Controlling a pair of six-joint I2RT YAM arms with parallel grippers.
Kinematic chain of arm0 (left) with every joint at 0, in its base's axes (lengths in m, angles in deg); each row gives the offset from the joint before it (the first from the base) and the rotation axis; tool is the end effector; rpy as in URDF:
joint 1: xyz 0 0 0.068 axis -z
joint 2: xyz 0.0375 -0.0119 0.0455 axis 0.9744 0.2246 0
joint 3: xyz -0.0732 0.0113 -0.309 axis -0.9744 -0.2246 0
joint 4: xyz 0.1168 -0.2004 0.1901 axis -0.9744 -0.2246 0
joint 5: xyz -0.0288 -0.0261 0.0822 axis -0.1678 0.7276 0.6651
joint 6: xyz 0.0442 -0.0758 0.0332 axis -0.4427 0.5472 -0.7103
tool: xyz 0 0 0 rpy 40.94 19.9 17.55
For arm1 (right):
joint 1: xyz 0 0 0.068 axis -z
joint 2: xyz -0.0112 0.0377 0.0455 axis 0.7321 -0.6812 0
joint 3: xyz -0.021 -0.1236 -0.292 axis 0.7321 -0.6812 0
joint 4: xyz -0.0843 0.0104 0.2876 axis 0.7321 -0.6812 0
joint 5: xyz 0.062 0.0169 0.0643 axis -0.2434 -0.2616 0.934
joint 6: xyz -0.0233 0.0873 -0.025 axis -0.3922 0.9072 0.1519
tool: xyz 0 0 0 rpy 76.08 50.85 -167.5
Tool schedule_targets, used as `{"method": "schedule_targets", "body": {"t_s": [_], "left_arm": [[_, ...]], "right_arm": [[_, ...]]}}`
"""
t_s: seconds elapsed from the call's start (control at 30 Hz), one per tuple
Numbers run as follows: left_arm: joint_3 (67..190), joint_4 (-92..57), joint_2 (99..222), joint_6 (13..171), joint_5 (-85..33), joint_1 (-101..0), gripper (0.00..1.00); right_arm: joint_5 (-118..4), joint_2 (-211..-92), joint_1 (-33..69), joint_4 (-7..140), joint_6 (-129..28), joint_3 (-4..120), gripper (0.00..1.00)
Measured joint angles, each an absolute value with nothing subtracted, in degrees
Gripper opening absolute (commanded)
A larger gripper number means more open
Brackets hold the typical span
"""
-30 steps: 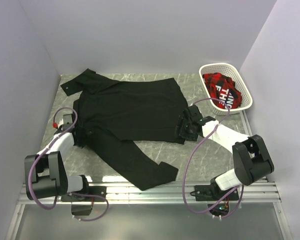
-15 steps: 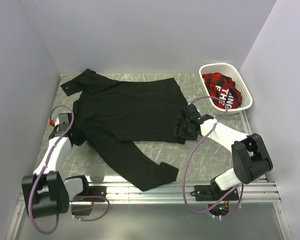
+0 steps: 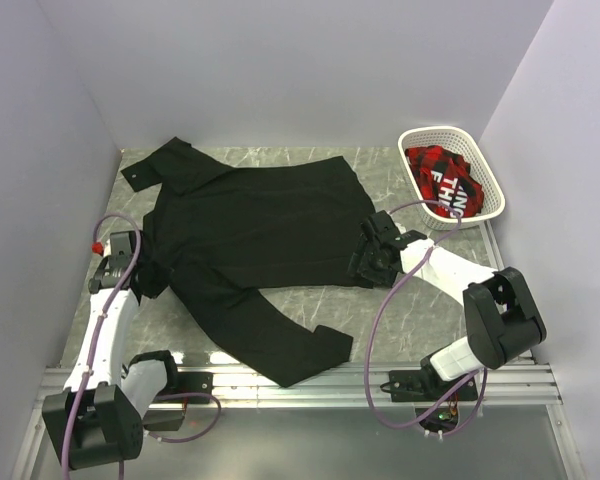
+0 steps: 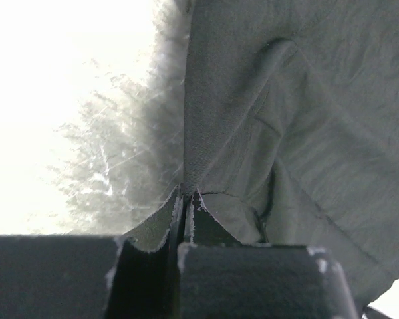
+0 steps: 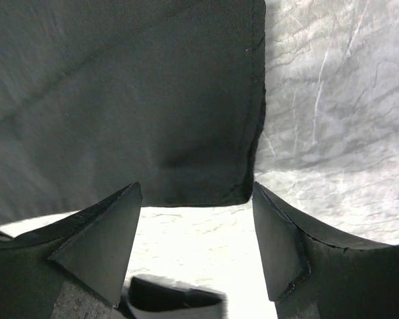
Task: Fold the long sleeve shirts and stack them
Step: Fold the shirt
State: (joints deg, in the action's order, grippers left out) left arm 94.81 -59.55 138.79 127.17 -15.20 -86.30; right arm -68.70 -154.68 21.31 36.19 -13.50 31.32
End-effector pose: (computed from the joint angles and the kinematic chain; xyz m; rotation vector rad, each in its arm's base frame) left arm 0.2154 0.0392 0.2168 -1.2169 2.2352 -0.1994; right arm 0.2918 0.1344 0.1608 0.4537 2.7145 0.2547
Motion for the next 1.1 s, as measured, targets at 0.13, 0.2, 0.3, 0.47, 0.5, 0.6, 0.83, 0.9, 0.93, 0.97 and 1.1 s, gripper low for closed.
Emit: {"method": "schedule_targets", "body": {"t_s": [0.13, 0.2, 0.3, 0.47, 0.5, 0.6, 0.83, 0.9, 0.93, 0.97, 1.1], "left_arm": [[95.09, -61.13, 137.54, 126.49, -15.66, -86.3, 0.04], [95.16, -61.56, 137.15, 126.34, -15.97, -86.3, 0.04], [95.16, -62.37, 136.78, 126.34, -16.3, -86.3, 0.05], [95.99, -64.51, 135.95, 126.28, -16.38, -86.3, 0.06], [96.36, -64.95, 135.84, 126.14, -16.36, -86.3, 0.05], [97.78, -65.65, 135.6, 125.84, -16.36, -86.3, 0.06], [98.55, -66.15, 135.53, 124.9, -16.25, -86.3, 0.06], [98.55, -66.18, 135.53, 124.79, -16.25, -86.3, 0.06], [98.55, -66.18, 135.53, 124.77, -16.25, -86.3, 0.06], [98.55, -66.18, 135.53, 124.75, -16.25, -86.3, 0.06], [98.55, -66.22, 135.53, 124.4, -16.23, -86.3, 0.06]], "right_arm": [[-68.53, -154.79, 21.31, 36.65, -11.16, 31.32, 0.72], [-68.44, -155.05, 21.31, 36.84, -10.39, 31.32, 0.69], [-68.33, -155.99, 21.31, 37.11, -9.43, 31.3, 0.65], [-68.31, -156.86, 21.31, 37.13, -8.45, 30.88, 0.64], [-68.31, -156.86, 21.31, 37.15, -8.36, 30.86, 0.64], [-68.31, -156.86, 21.31, 37.06, -8.19, 30.75, 0.66], [-68.04, -156.84, 21.33, 35.75, -8.43, 30.68, 0.7], [-67.8, -156.84, 21.33, 35.23, -8.67, 30.68, 0.7], [-67.69, -156.84, 21.33, 34.96, -8.86, 30.68, 0.7], [-67.52, -156.84, 21.33, 34.72, -8.91, 30.68, 0.7], [-67.32, -156.82, 21.33, 34.09, -9.06, 30.66, 0.7]]}}
